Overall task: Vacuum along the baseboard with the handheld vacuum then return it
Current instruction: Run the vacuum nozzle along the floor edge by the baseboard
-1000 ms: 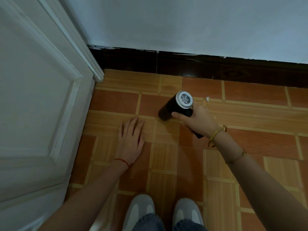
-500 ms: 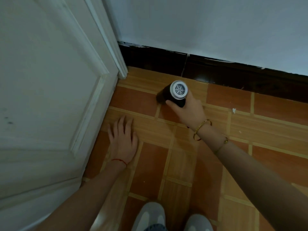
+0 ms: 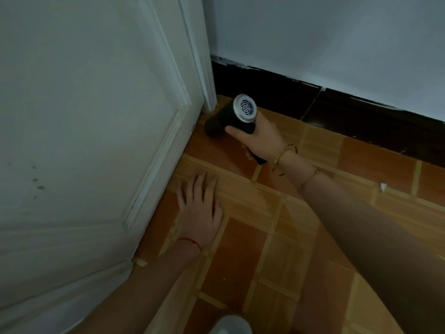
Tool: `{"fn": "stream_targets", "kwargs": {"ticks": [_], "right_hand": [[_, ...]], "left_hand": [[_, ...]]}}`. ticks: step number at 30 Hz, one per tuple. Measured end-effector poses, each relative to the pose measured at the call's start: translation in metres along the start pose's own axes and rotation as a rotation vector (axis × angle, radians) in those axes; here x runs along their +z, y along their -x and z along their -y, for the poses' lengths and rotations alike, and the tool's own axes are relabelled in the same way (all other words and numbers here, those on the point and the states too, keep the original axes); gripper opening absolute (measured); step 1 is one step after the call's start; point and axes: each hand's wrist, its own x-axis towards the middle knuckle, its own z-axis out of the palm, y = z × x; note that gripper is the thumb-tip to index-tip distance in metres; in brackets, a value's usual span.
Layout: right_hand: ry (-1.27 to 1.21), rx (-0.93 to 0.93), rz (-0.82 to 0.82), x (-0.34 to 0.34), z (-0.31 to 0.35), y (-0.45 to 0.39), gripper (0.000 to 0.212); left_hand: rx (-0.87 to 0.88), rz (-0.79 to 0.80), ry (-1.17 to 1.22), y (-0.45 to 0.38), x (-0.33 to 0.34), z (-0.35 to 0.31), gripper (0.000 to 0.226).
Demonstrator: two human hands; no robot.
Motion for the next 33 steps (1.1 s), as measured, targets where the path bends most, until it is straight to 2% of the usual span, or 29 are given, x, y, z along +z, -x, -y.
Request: {"fn": "stream_targets", "kwargs": {"ticks": [3, 8, 13, 17, 18, 21, 23, 29, 33], "right_hand": [[-0.003, -0.060, -0.103, 0.010, 0.002, -0.011, 0.068], [-0.053, -0.041, 0.164, 0.022, 0.007, -0.004, 0.063], [-0.043, -0.086, -0.057, 0.027, 0.003, -0.011, 0.066], [-0.025, -0.061, 0.118, 0.022, 0.004, -0.009, 0.063], [-0.011, -0.066, 0.094, 0.022, 0.004, -0.009, 0.062], [-0.010, -0.068, -0.165, 0.024, -0.002, -0.014, 0.069], [-0.001, -0.052, -0.278, 0.022, -0.006, -0.016, 0.075], [0.123, 0.000, -0.377, 0.011, -0.006, -0.020, 0.083], [0.065, 0.007, -0.465, -0.004, -0.015, -0.016, 0.078]], "left_hand": [[-0.002, 0.001, 0.019, 0.000, 0.000, 0.001, 0.054], [-0.001, -0.001, 0.027, -0.001, -0.001, 0.000, 0.057], [-0.006, 0.005, 0.040, -0.002, -0.001, 0.000, 0.056], [-0.002, 0.016, 0.044, -0.002, -0.002, 0.000, 0.056], [-0.004, 0.016, 0.045, -0.002, -0.002, 0.000, 0.056], [-0.011, 0.007, 0.040, -0.001, -0.001, 0.000, 0.057], [-0.009, 0.002, 0.039, -0.002, -0.001, 0.000, 0.056], [-0.005, 0.005, 0.049, -0.002, -0.003, -0.001, 0.054], [-0.010, 0.014, 0.042, -0.002, -0.003, 0.000, 0.054]]}}
